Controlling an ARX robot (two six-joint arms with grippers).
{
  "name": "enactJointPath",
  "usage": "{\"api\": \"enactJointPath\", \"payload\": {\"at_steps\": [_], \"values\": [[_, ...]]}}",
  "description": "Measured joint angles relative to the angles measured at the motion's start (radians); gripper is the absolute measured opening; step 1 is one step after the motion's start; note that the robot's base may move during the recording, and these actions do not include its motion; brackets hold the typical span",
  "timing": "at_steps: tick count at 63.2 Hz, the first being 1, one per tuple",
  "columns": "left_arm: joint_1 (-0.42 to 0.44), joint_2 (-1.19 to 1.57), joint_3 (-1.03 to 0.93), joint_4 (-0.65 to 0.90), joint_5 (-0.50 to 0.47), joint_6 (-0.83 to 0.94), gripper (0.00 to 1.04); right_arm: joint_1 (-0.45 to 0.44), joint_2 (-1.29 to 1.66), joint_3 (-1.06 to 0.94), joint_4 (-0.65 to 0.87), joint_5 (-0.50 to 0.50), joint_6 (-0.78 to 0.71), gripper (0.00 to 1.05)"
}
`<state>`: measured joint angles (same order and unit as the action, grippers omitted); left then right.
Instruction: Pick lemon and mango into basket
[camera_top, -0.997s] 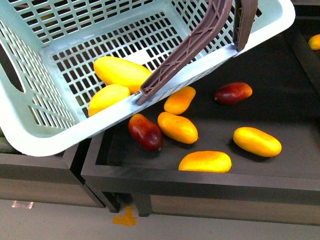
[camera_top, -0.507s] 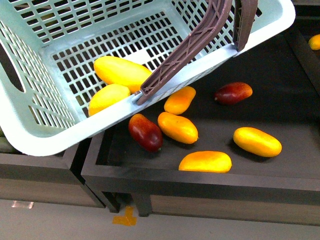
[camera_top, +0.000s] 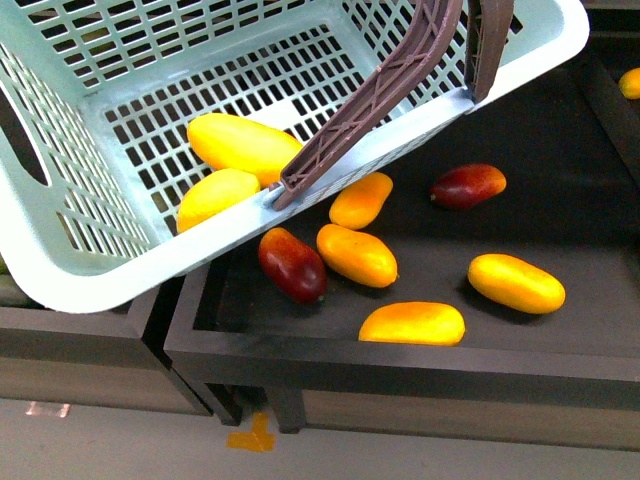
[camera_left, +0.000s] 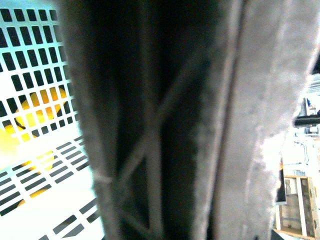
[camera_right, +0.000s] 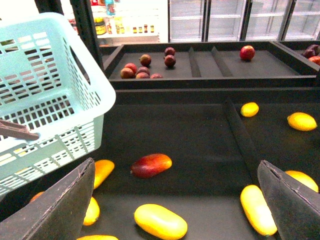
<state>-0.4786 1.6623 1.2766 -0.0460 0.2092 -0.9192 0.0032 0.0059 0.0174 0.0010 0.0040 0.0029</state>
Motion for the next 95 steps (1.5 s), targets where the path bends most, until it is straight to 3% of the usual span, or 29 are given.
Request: {"api": "enactJointPath", "payload": {"at_steps": [95], "values": [[0.004, 0.003, 0.0, 0.0, 0.002, -0.001, 0.15, -0.001, -0.002, 0.0, -0.002, -0.003, 0.0, 0.96]]}}
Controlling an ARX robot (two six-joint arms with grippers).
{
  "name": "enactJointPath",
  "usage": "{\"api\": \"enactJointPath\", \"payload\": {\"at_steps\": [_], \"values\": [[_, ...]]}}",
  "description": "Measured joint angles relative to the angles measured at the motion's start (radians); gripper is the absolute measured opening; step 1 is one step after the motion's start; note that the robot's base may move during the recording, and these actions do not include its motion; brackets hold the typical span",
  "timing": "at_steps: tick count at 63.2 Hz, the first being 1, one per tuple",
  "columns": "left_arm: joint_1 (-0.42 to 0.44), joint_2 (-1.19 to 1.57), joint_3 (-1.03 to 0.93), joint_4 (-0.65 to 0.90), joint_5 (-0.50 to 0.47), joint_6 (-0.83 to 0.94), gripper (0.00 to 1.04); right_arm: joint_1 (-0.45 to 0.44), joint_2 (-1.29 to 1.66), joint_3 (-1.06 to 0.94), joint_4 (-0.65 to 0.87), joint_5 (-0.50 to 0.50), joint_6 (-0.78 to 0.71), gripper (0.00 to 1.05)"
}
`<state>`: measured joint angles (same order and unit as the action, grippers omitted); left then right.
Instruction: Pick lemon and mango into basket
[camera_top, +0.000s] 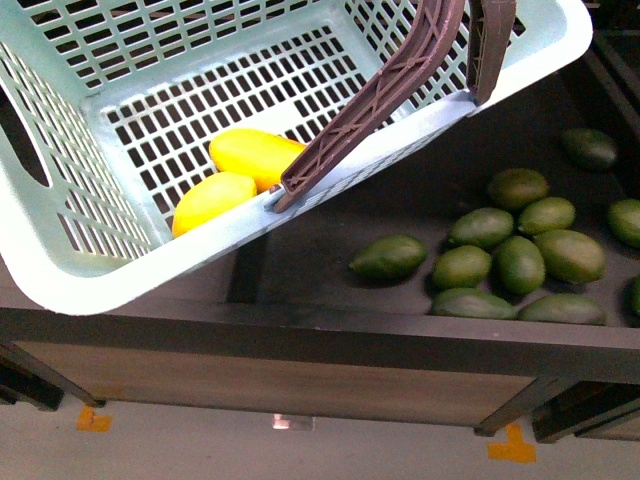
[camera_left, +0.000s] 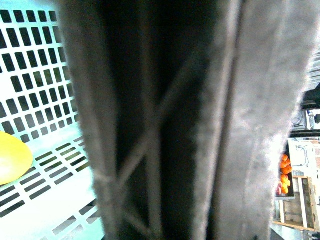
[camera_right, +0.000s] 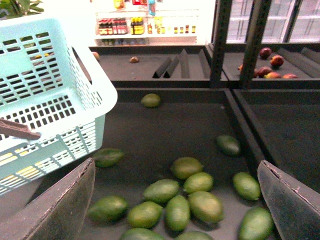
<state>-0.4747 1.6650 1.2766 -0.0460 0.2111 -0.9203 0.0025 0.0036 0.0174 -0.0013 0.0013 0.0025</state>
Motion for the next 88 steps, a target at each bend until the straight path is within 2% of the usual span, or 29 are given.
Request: {"api": "enactJointPath", "payload": {"at_steps": [27, 28, 31, 32, 34, 37, 42, 54, 68, 75, 82, 88], "values": [[0.018, 0.0, 0.0, 0.0, -0.033, 0.03, 0.15, -0.002, 0.0, 0.0, 0.0, -0.006, 0.0, 0.96], [0.015, 0.0, -0.001, 0.005, -0.058, 0.028, 0.15, -0.002, 0.0, 0.0, 0.0, -0.005, 0.0, 0.96], [-0.008, 0.026, -0.003, 0.108, -0.327, -0.059, 0.15, -0.002, 0.0, 0.0, 0.0, -0.006, 0.0, 0.96], [-0.011, 0.036, 0.004, 0.118, -0.385, -0.067, 0.15, -0.002, 0.0, 0.0, 0.0, -0.006, 0.0, 0.96], [-0.005, 0.064, 0.036, 0.124, -0.47, -0.077, 0.15, -0.002, 0.0, 0.0, 0.0, -0.005, 0.0, 0.96], [0.016, 0.106, 0.083, 0.126, -0.502, -0.095, 0.15, -0.002, 0.0, 0.0, 0.0, -0.004, 0.0, 0.96], [0.061, 0.171, 0.164, 0.112, -0.489, -0.096, 0.15, -0.002, 0.0, 0.0, 0.0, 0.001, 0.0, 0.96], [0.177, 0.402, 0.405, 0.008, -0.38, -0.201, 0.15, -0.002, 0.0, 0.0, 0.0, -0.002, 0.0, 0.96], [0.239, 0.69, 0.742, -0.078, -0.316, -0.341, 0.15, -0.002, 0.0, 0.0, 0.0, -0.001, 0.0, 0.96], [0.26, 0.835, 0.97, -0.18, -0.278, -0.406, 0.15, -0.002, 0.0, 0.0, 0.0, -0.002, 0.0, 0.96], [0.281, 1.006, 1.267, -0.378, -0.28, -0.457, 0.15, -0.002, 0.0, 0.0, 0.0, -0.001, 0.0, 0.96], [0.289, 1.072, 1.371, -0.45, -0.297, -0.48, 0.15, -0.002, 0.0, 0.0, 0.0, -0.001, 0.0, 0.96]]}}
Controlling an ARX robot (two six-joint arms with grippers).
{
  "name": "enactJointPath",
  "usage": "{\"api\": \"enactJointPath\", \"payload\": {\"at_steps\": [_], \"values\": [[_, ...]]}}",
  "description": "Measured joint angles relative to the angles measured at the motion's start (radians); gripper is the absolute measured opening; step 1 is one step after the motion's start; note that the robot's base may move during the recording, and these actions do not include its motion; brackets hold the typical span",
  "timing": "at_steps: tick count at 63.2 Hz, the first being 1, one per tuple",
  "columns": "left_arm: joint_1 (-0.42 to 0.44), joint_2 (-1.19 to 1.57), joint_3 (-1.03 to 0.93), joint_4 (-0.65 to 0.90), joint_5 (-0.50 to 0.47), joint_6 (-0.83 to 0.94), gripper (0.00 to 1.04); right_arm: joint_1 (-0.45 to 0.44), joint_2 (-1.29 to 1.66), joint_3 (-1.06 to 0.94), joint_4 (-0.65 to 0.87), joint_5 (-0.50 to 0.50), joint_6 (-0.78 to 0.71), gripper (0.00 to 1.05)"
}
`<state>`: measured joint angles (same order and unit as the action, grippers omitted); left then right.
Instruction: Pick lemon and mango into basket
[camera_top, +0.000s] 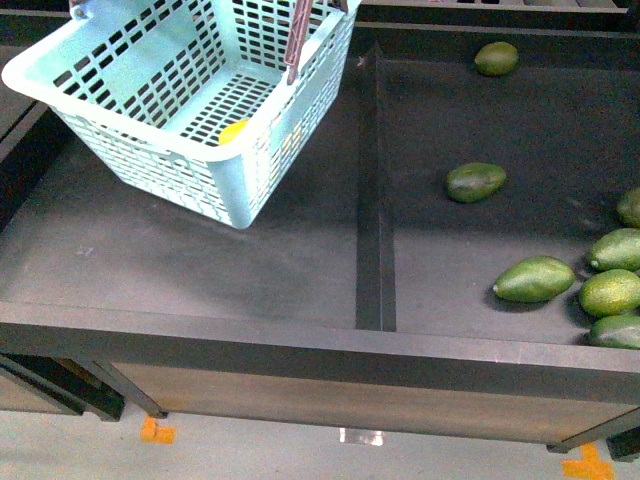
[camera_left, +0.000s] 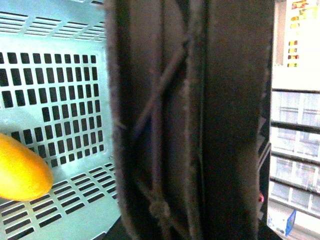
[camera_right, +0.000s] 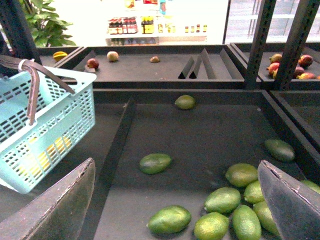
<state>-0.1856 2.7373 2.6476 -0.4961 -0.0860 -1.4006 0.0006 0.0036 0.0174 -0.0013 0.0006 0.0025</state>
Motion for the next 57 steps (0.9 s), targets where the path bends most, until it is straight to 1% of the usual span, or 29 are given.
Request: {"api": "enactJointPath", "payload": {"at_steps": [5, 13, 23, 29, 41, 43, 44, 45, 46, 49, 50, 56, 57], "values": [[0.016, 0.056, 0.078, -0.063, -0.009, -0.029, 0.15, 0.0, 0.0, 0.0, 0.0, 0.0, 0.0, 0.96], [0.031, 0.086, 0.149, -0.122, -0.011, -0.05, 0.15, 0.0, 0.0, 0.0, 0.0, 0.0, 0.0, 0.96], [0.036, 0.094, 0.222, -0.189, -0.076, -0.062, 0.15, 0.0, 0.0, 0.0, 0.0, 0.0, 0.0, 0.96], [0.035, 0.096, 0.224, -0.19, -0.106, -0.081, 0.15, 0.0, 0.0, 0.0, 0.0, 0.0, 0.0, 0.96], [0.034, 0.102, 0.224, -0.206, -0.103, -0.108, 0.15, 0.0, 0.0, 0.0, 0.0, 0.0, 0.0, 0.96], [0.034, 0.102, 0.212, -0.179, -0.099, -0.118, 0.15, 0.0, 0.0, 0.0, 0.0, 0.0, 0.0, 0.96], [0.033, 0.086, 0.167, -0.123, -0.095, -0.122, 0.15, 0.0, 0.0, 0.0, 0.0, 0.0, 0.0, 0.96], [0.033, 0.072, 0.128, -0.084, -0.09, -0.132, 0.17, 0.0, 0.0, 0.0, 0.0, 0.0, 0.0, 0.96], [0.032, 0.047, 0.064, -0.032, -0.088, -0.133, 0.23, 0.0, 0.0, 0.0, 0.0, 0.0, 0.0, 0.96], [0.03, -0.007, -0.061, 0.043, -0.087, -0.143, 0.33, 0.0, 0.0, 0.0, 0.0, 0.0, 0.0, 0.96], [0.029, -0.016, -0.08, 0.053, -0.088, -0.143, 0.35, 0.0, 0.0, 0.0, 0.0, 0.0, 0.0, 0.96], [0.026, -0.102, -0.256, 0.134, -0.093, -0.158, 0.54, 0.0, 0.0, 0.0, 0.0, 0.0, 0.0, 0.96], [0.026, -0.109, -0.269, 0.14, -0.093, -0.158, 0.56, 0.0, 0.0, 0.0, 0.0, 0.0, 0.0, 0.96]]}}
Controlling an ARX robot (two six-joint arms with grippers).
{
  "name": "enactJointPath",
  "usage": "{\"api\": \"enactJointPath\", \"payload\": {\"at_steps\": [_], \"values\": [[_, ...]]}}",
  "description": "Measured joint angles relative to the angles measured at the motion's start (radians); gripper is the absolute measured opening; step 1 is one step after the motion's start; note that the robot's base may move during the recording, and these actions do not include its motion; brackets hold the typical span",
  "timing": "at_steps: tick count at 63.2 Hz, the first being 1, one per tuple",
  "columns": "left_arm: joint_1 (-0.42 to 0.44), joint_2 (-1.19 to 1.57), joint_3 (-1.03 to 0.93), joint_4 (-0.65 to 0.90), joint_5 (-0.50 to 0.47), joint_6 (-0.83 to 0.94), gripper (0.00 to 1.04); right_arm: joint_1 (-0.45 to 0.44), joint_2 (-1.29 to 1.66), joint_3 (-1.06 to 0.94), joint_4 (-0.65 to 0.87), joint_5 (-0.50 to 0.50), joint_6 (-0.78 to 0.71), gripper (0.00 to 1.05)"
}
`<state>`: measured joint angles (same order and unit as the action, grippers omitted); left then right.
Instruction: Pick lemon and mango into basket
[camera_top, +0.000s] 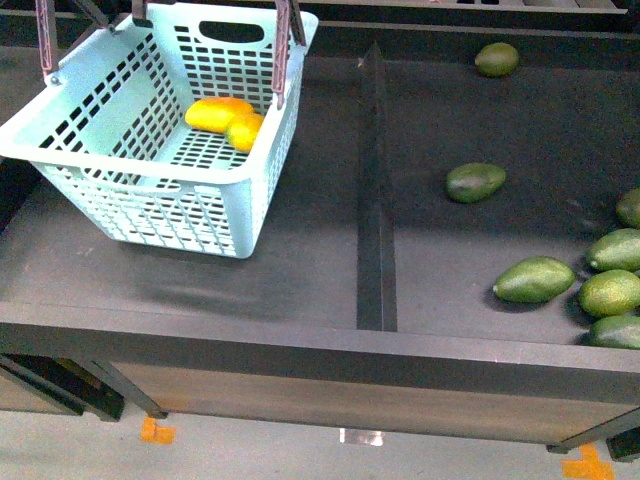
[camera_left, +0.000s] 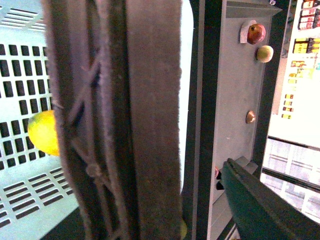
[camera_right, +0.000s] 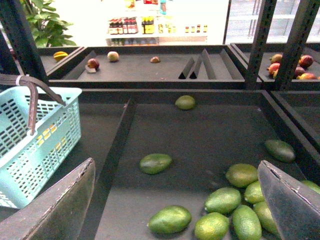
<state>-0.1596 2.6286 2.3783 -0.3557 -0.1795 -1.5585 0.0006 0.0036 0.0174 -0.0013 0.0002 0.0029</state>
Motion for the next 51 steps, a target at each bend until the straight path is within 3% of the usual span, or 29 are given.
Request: {"api": "enactJointPath", "payload": {"at_steps": [15, 25, 32, 38, 41, 42, 47, 51], "values": [[-0.002, -0.165, -0.249, 0.129, -0.031, -0.019, 1.0, 0.0, 0.0, 0.0, 0.0, 0.0, 0.0, 0.96], [0.003, -0.308, -0.449, 0.209, -0.1, -0.005, 0.98, 0.0, 0.0, 0.0, 0.0, 0.0, 0.0, 0.96], [0.013, -0.439, -0.615, 0.234, -0.246, 0.109, 0.98, 0.0, 0.0, 0.0, 0.0, 0.0, 0.0, 0.96], [0.024, -0.53, -0.733, 0.252, -0.259, 0.172, 0.98, 0.0, 0.0, 0.0, 0.0, 0.0, 0.0, 0.96], [0.024, -0.56, -0.762, 0.184, -0.261, 0.233, 0.98, 0.0, 0.0, 0.0, 0.0, 0.0, 0.0, 0.96], [0.027, -0.571, -0.784, 0.201, -0.23, 0.293, 0.96, 0.0, 0.0, 0.0, 0.0, 0.0, 0.0, 0.96], [0.042, -0.634, -1.025, 0.669, 0.006, 0.679, 0.81, 0.0, 0.0, 0.0, 0.0, 0.0, 0.0, 0.96], [0.048, -0.696, -1.226, 0.979, 0.074, 0.999, 0.68, 0.0, 0.0, 0.0, 0.0, 0.0, 0.0, 0.96]]}}
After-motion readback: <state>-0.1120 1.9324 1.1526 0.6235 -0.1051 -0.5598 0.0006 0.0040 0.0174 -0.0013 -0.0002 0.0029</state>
